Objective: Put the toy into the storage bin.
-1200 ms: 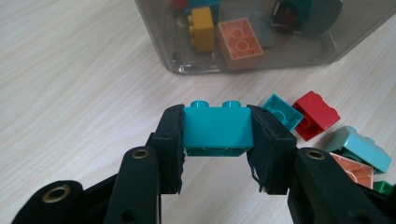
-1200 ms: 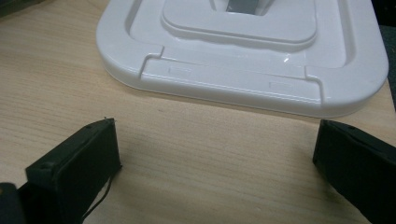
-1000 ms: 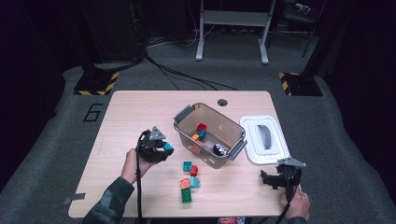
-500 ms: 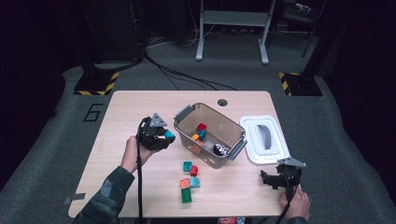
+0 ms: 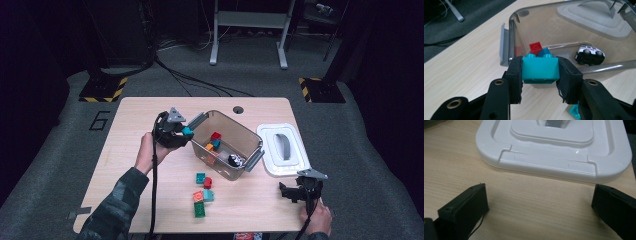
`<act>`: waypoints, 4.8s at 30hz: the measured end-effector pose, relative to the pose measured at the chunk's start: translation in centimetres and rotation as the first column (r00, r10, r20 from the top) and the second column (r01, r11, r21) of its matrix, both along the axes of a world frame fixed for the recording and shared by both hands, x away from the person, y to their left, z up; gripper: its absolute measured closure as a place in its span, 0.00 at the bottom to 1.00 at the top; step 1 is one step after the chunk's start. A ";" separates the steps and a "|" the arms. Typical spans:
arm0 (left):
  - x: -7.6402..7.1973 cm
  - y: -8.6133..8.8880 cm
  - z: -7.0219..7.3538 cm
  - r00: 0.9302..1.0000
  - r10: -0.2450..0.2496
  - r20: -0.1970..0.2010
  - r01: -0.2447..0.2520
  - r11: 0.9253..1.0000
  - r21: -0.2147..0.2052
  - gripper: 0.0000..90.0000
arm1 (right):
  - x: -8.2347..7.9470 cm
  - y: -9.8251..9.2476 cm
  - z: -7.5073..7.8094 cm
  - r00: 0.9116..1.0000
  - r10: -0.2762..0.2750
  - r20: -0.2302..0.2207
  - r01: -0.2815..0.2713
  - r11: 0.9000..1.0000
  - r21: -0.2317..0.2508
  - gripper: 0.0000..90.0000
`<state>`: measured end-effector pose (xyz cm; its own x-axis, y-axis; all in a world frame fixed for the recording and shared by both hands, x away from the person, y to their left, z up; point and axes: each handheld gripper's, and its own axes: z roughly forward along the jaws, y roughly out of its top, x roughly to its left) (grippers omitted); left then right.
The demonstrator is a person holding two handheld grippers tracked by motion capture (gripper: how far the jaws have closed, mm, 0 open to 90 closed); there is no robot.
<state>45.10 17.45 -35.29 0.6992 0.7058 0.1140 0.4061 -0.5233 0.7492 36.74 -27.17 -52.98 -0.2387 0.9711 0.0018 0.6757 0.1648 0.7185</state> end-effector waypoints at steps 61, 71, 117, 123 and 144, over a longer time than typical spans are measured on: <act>1.3 -1.5 -2.1 0.995 0.023 -0.098 -0.021 0.999 0.024 0.26 | 0.0 0.0 0.0 1.000 0.000 0.000 0.000 1.000 0.000 0.00; -2.0 0.1 -2.4 0.999 0.029 -0.046 -0.029 1.000 0.004 0.15 | 0.0 0.0 0.0 1.000 -0.001 0.000 0.001 1.000 0.000 0.00; -3.4 -2.7 -14.3 0.942 -0.266 -0.204 0.271 0.963 -0.005 0.62 | 0.0 0.0 0.0 1.000 0.000 0.000 0.000 1.000 0.000 0.00; -3.5 -2.3 -14.3 0.944 -0.259 -0.205 0.266 0.964 0.004 0.66 | 0.0 0.0 0.0 1.000 0.000 0.000 0.000 1.000 0.000 0.00; -3.1 -0.3 -13.7 0.963 -0.115 -0.243 0.120 0.993 0.007 0.49 | 0.0 0.0 0.0 1.000 0.000 0.000 0.000 1.000 0.000 0.00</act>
